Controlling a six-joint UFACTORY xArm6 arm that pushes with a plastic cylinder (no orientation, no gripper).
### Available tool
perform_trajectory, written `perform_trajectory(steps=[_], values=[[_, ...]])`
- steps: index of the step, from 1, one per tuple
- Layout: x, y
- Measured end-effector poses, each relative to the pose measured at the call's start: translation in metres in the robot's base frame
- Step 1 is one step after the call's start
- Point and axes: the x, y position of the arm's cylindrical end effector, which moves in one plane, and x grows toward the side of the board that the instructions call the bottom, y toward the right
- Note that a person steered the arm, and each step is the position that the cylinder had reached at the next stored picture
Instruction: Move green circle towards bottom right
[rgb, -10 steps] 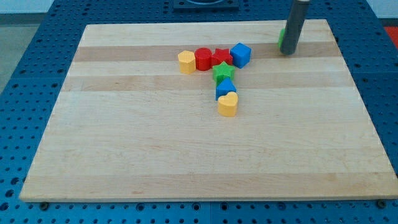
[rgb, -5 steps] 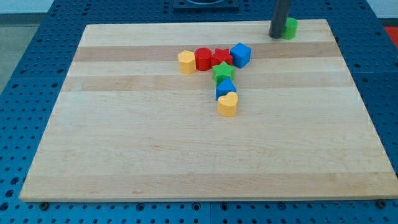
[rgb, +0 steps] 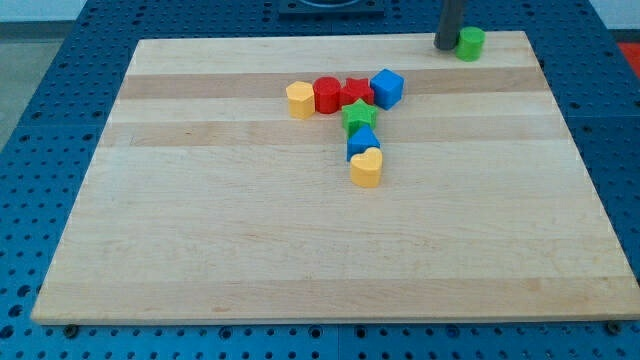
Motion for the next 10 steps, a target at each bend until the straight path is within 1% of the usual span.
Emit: perform_trajectory(steps=[1, 2, 7, 8, 9, 10], values=[[0.0, 0.018], [0.0, 0.021], [-0.008, 0.021], [-0.01, 0.002], [0.0, -0.017], [0.035, -0.018]])
